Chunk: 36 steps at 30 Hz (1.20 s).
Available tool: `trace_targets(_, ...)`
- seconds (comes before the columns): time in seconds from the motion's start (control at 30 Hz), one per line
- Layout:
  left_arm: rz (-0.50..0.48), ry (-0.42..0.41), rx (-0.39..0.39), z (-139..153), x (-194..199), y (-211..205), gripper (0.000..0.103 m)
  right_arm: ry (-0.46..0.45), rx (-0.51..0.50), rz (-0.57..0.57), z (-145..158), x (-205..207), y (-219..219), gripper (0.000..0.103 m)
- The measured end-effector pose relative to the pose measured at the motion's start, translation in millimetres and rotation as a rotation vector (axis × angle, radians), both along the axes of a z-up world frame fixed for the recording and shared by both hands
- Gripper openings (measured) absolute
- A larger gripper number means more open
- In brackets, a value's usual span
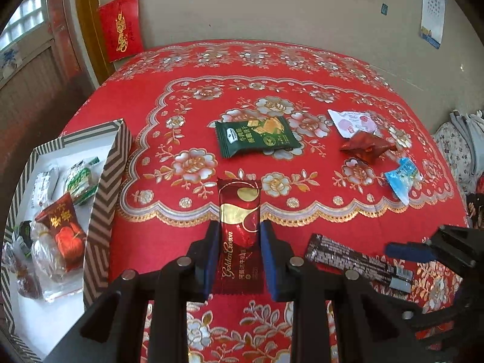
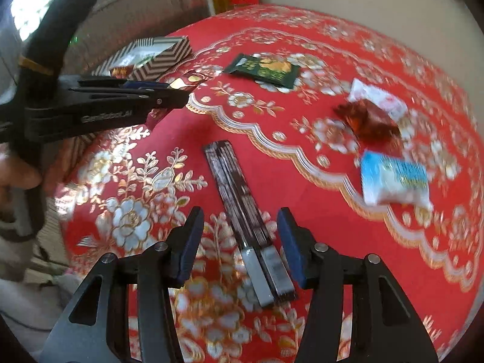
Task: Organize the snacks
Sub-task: 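Grasp the red Golden Cocoa bar with the left tool while the right tool grasps the chocolate bar, then carry both bars into the white box and open both tools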
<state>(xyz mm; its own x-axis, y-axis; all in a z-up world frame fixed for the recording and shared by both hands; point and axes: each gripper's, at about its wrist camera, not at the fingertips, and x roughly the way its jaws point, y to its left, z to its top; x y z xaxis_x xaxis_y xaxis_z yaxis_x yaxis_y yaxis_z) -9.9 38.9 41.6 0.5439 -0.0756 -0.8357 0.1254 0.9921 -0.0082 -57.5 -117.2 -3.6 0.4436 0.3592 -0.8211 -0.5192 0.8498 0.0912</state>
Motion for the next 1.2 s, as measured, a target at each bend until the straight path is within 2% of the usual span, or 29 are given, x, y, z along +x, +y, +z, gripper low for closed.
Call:
trace_targets(0.1, 0.000, -0.003, 0.006, 0, -4, 2, 0.029, -0.017, -0.059, 0.042, -4, 6, 13, 0.050)
trace_targets(0.13, 0.002, -0.006, 0.007, 0, -5, 4, 0.029, -0.020, -0.077, 0.050, -6, 6, 16, 0.046)
trace_targets(0.17, 0.003, -0.008, 0.007, 1, -6, 5, 0.029, -0.036, -0.094, 0.053, -5, 5, 15, 0.032)
trace_targets(0.2, 0.006, -0.009, 0.005, 1, -7, 6, 0.029, -0.047, -0.105, 0.055, -4, 4, 16, 0.023)
trace_targets(0.23, 0.007, -0.009, 0.002, 1, -9, 8, 0.029, -0.042, -0.097, 0.056, -4, 4, 15, 0.021)
trace_targets(0.37, 0.020, -0.018, -0.008, 4, -13, 16, 0.029, -0.050, -0.103, 0.042, -1, -1, 13, 0.019)
trace_targets(0.5, 0.039, -0.038, -0.012, 11, -17, 27, 0.029, -0.079, -0.011, -0.010, 10, -4, 9, 0.019)
trace_targets(0.63, 0.059, -0.066, -0.003, 20, -22, 38, 0.029, -0.101, 0.055, -0.013, 22, -4, 20, 0.019)
trace_targets(0.87, 0.111, -0.102, 0.019, 32, -30, 65, 0.029, -0.124, 0.123, 0.015, 38, 0, 54, 0.019)
trace_targets(1.2, 0.206, -0.130, 0.036, 40, -43, 118, 0.029, -0.132, 0.165, 0.090, 55, 12, 116, 0.019)
